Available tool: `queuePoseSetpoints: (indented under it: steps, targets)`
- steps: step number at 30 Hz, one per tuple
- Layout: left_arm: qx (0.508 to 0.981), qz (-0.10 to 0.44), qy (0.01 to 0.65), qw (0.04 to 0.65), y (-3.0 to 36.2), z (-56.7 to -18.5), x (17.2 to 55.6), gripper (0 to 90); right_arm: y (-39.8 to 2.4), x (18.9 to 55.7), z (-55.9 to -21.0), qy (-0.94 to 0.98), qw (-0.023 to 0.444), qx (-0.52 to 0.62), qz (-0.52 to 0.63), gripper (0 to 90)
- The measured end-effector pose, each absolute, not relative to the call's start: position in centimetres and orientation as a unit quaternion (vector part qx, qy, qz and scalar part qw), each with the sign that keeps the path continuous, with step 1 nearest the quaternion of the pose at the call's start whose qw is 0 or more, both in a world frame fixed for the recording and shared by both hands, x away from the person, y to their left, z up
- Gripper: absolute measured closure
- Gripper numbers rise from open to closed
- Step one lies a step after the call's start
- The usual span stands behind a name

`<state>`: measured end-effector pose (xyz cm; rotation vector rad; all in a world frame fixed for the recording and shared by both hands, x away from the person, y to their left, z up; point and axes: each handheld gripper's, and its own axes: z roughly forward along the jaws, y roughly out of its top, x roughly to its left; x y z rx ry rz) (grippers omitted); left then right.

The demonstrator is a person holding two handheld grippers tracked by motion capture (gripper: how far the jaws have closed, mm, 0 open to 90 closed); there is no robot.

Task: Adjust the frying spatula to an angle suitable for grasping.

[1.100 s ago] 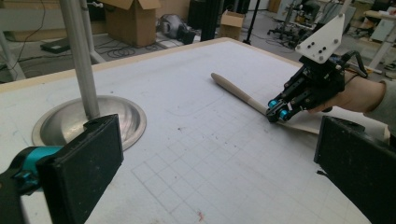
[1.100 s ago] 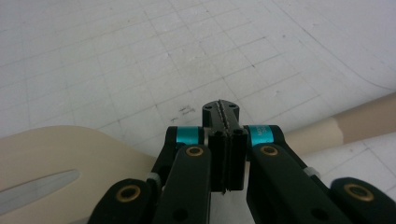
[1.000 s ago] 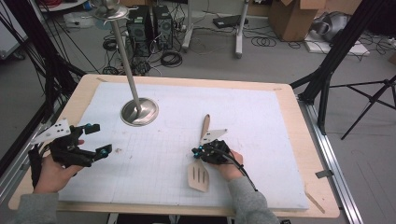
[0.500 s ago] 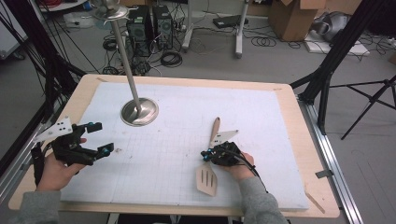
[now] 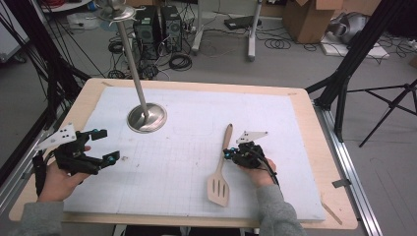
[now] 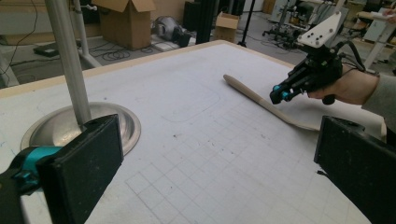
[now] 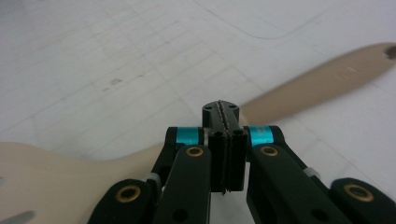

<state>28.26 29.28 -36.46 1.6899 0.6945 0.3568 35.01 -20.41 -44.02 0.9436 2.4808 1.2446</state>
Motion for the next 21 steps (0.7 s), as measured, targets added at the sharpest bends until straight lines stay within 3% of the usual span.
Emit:
queuePoseSetpoints:
  steps: [10, 21]
  targets:
    - [0.724, 0.162, 0.306, 0.597, 29.9, -36.4, 27.7, 1.8, -21.3, 36.3, -45.0, 0.839, 0.124, 0.343, 0.404, 90.0]
    - [0.722, 0.173, 0.316, 0.591, 30.8, -36.4, 26.5, 1.8, -19.3, 37.5, -44.6, 0.847, 0.141, 0.313, 0.405, 90.0]
